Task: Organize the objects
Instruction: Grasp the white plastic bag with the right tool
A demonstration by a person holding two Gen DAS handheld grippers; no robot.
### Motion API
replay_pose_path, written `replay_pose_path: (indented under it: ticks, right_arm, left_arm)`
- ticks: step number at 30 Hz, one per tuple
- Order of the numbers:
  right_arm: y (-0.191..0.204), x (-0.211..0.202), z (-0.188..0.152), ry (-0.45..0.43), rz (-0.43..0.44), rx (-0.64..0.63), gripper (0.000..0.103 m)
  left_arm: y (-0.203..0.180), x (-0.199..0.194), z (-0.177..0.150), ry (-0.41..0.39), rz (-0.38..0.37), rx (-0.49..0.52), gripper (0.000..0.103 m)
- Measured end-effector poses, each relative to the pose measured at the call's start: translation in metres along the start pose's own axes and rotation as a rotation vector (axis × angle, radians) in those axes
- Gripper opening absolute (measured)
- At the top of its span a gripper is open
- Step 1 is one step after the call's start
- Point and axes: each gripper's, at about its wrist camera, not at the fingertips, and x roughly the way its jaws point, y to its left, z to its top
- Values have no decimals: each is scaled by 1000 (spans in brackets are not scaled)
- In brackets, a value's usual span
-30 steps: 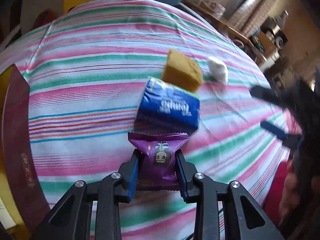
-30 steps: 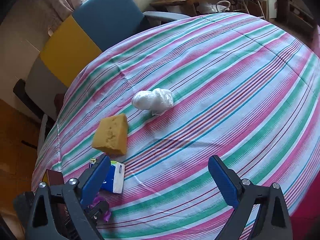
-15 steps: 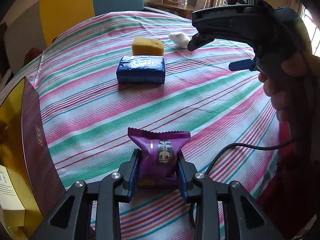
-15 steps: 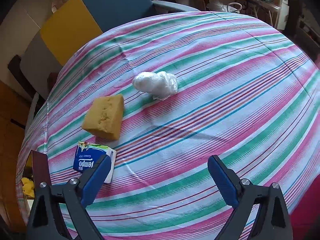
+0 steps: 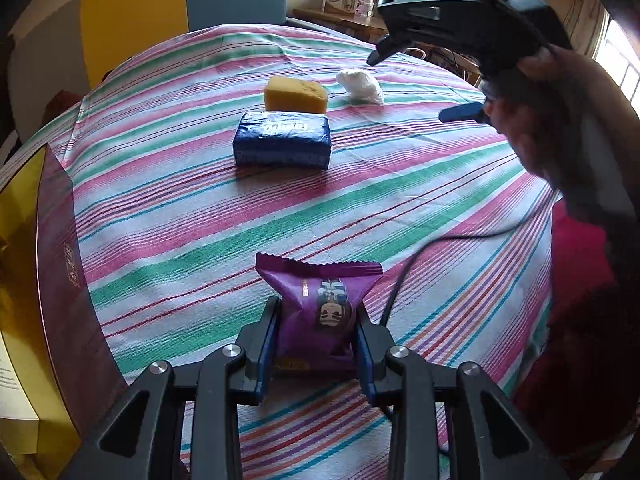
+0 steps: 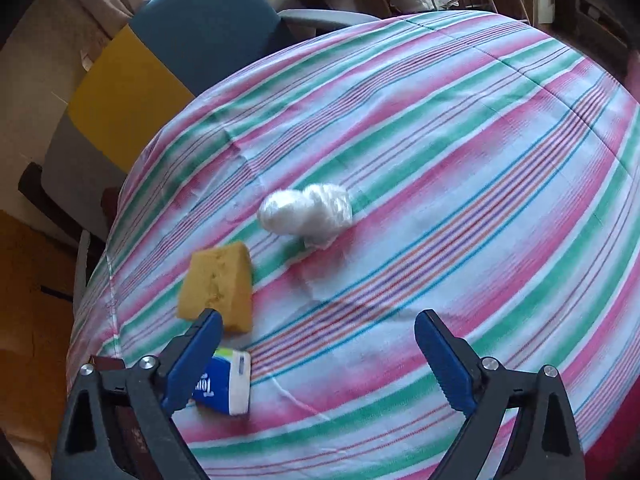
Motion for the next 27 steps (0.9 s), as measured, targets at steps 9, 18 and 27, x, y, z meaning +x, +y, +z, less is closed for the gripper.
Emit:
replay_pose_path:
  ticks: [9, 18, 27]
  right_arm:
    - [20, 40, 48, -4, -47, -26, 99]
    - [41, 53, 39, 24, -69, -214, 51]
    - [43, 11, -36, 68, -99, -388, 51]
  left_arm:
    - [5, 1, 0, 2, -28, -23, 33]
    - [3, 1, 0, -9, -18, -21, 33]
    - [0, -1, 3, -2, -15, -23, 33]
